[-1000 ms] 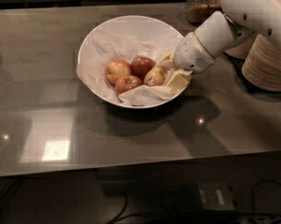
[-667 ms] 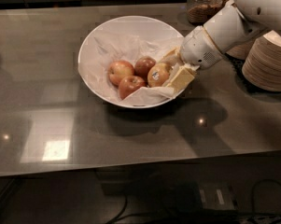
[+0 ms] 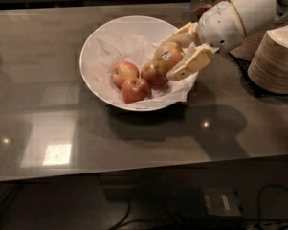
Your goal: Pick apple from white bowl
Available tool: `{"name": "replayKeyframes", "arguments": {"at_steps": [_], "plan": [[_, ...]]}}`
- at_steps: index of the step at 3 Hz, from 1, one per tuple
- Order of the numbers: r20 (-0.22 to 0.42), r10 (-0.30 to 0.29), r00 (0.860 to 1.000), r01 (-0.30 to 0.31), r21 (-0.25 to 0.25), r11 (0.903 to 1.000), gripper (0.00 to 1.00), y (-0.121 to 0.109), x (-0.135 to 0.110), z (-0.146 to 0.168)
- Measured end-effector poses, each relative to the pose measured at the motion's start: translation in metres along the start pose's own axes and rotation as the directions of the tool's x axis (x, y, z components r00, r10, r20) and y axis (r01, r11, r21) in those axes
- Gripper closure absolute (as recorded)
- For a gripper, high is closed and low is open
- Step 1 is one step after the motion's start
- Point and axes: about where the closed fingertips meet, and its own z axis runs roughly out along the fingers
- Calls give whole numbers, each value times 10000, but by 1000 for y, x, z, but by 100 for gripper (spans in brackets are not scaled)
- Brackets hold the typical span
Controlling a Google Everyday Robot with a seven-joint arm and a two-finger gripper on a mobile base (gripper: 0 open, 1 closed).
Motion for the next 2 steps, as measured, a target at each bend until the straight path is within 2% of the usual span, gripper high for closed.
{"name": "replayKeyframes", "arguments": {"at_steps": [1, 2], "plan": [[1240, -339, 9917, 365, -187, 9992, 100, 1, -17, -20], [1327, -374, 9904, 398, -154, 9991, 100, 0, -21, -20]]}}
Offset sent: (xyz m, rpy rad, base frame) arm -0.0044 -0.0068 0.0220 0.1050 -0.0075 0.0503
